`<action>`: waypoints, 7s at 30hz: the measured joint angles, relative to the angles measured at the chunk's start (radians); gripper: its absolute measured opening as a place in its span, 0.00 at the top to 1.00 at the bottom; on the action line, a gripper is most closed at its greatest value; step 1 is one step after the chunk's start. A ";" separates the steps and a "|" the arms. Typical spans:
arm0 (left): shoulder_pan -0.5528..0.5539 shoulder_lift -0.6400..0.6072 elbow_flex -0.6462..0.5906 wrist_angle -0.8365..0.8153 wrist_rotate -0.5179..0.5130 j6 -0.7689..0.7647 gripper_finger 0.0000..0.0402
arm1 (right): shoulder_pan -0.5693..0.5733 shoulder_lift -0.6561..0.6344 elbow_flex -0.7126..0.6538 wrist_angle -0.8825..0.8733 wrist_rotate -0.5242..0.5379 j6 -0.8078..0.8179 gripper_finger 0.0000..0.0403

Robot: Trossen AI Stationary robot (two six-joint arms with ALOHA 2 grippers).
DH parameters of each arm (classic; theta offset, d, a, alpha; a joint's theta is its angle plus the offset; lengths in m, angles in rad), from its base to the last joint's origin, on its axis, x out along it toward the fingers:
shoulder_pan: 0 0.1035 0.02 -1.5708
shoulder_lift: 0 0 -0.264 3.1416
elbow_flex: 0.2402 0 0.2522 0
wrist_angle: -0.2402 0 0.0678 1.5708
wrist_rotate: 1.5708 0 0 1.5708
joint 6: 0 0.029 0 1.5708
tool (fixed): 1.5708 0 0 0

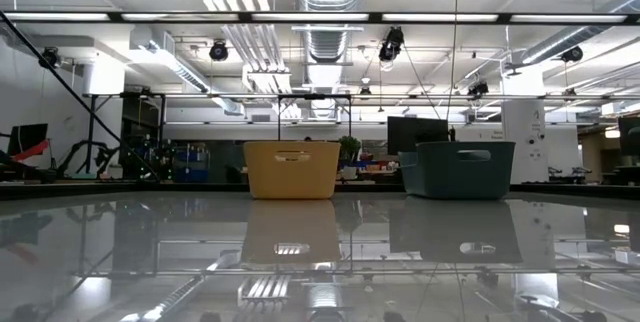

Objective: Pick and place medicine bottles into bin by pill shape (circle, oval)
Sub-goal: Put the blue capsule bottle into the yellow bin

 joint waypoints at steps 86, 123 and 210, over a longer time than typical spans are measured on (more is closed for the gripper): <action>0.450 0.019 0.336 -0.297 0.020 0.710 0.74 | 0.000 -0.285 -0.073 -0.255 0.130 0.015 0.57; 1.067 0.022 0.597 -0.277 -0.214 1.775 0.74 | 0.000 -0.360 -0.109 -0.276 0.130 0.070 0.57; 1.298 0.272 0.386 0.056 -0.267 2.007 0.74 | 0.000 -0.360 -0.108 -0.296 0.130 0.078 0.57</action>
